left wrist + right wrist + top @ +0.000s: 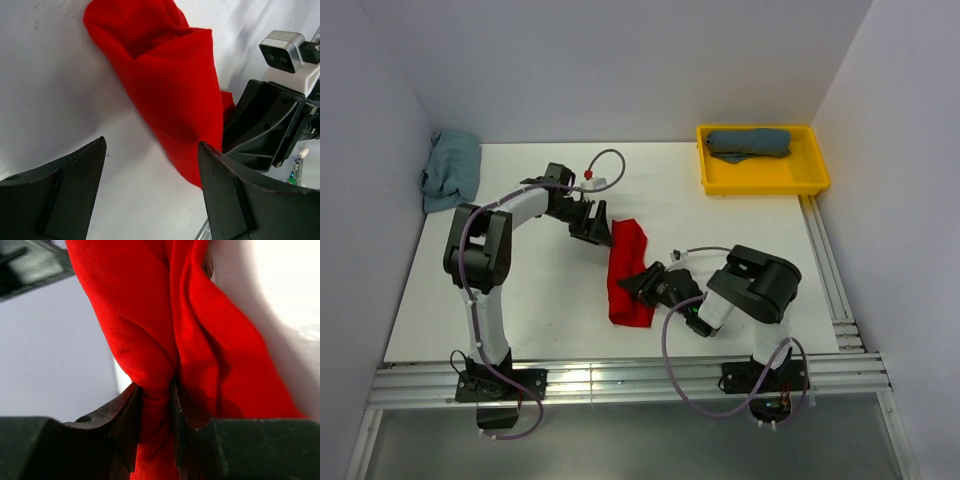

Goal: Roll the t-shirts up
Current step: Roll the tshirt

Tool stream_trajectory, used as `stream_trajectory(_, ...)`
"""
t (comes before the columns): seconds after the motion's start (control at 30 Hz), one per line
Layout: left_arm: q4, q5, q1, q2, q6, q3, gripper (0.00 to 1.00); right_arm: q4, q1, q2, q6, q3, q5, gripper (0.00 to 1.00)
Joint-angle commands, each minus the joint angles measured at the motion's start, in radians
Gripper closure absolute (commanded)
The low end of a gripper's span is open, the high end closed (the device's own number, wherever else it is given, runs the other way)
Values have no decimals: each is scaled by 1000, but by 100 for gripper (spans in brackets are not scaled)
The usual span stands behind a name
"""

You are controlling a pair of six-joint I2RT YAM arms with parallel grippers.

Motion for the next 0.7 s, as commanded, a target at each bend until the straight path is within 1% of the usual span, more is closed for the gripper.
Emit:
stream_trajectory(0.0,143,89,-10,11,-10,-36,21,158,-7,103,57,-18,-103,69)
stream_trajectory(0.03,170,57,-12,11,-22,-45,21,152,-7,111,55,-12,-106,69)
stream_trajectory(0.2,189,29,-41,27,-22,-55,23,78,-9,111,32,20,-110,69)
stream_trajectory(0.23,203,22,-44,27,-66,-56,23,45,-10,108,22,37,-113,69)
stream_trajectory(0.27,204,-1,-50,27,-74,-58,24,26,-10,102,16,45,-116,69)
stream_trajectory(0.4,188,-35,-58,43,-94,-35,32,-54,-10,85,-6,71,-113,68)
stream_trajectory(0.47,160,-61,-63,57,-108,-12,42,-124,-10,66,-21,85,-103,68)
stream_trajectory(0.5,149,-98,-64,60,-117,-3,48,-149,-12,56,-29,88,-95,68)
stream_trajectory(0.53,140,-96,-67,64,-117,5,58,-213,-12,43,-43,97,-86,67)
stream_trajectory(0.57,132,-107,-69,60,-120,7,62,-256,-10,16,-52,105,-77,66)
stream_trajectory(0.6,126,-153,-72,55,-130,8,67,-354,-10,-3,-63,111,-51,64)
stream_trajectory(0.63,119,-171,-75,52,-128,13,79,-414,-10,-22,-89,131,-28,60)
stream_trajectory(0.67,109,-190,-83,44,-125,17,83,-478,-7,-67,-104,145,-8,58)
